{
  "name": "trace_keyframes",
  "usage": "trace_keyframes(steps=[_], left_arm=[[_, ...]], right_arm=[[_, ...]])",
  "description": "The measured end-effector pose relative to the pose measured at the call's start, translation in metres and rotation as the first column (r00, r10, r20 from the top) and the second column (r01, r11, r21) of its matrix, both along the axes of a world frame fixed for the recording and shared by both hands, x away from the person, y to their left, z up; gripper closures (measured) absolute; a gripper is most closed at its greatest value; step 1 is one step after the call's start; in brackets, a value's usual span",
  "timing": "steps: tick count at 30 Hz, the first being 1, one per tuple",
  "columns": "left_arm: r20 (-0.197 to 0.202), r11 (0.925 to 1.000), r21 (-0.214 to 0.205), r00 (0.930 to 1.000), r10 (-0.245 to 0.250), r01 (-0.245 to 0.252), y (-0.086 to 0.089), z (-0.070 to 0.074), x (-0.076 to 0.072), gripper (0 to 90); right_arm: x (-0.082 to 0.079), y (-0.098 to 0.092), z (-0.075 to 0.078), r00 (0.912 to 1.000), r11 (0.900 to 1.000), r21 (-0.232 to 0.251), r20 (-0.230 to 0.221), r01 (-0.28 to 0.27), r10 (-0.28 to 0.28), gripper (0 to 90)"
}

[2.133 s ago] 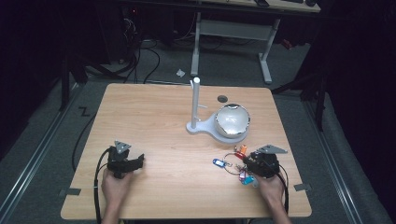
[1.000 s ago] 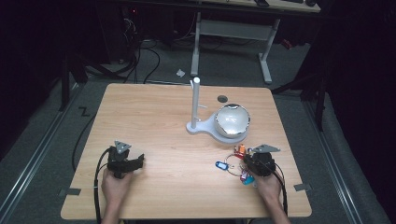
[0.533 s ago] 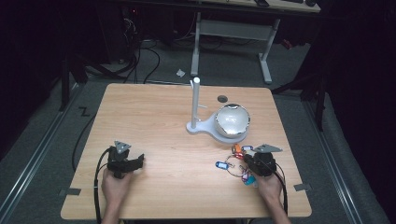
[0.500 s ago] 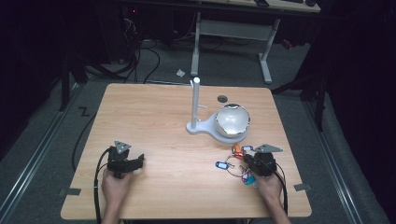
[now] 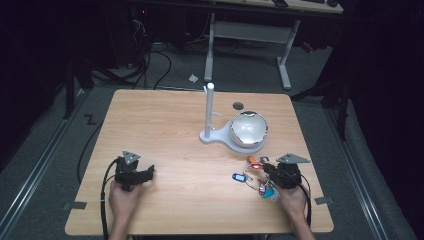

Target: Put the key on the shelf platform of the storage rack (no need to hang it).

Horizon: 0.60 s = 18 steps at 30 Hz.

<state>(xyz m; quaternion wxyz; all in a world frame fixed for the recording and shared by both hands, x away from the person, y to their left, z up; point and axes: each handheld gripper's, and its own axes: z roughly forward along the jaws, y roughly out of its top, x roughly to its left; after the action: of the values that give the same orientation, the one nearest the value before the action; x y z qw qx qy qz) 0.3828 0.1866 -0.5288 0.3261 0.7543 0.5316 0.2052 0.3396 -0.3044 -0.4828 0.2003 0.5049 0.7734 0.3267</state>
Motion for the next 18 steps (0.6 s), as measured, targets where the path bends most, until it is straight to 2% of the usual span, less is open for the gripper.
trace_keyframes(steps=[11, 18], left_arm=[[0.0, 1.0, -0.003, 1.0, 0.0, 0.0, 0.0, 0.0, 0.0, 22.9], [-0.001, 1.0, -0.005, 1.0, 0.001, -0.001, 0.0, 0.0, 0.0, 22.9]], right_arm=[[-0.002, 0.002, 0.02, 0.9989, 0.9995, -0.003, 0.035, -0.03, 0.03, 83.7], [-0.004, 0.001, 0.038, 0.9967, 0.9989, -0.006, 0.066, -0.046, 0.046, 83.7]])
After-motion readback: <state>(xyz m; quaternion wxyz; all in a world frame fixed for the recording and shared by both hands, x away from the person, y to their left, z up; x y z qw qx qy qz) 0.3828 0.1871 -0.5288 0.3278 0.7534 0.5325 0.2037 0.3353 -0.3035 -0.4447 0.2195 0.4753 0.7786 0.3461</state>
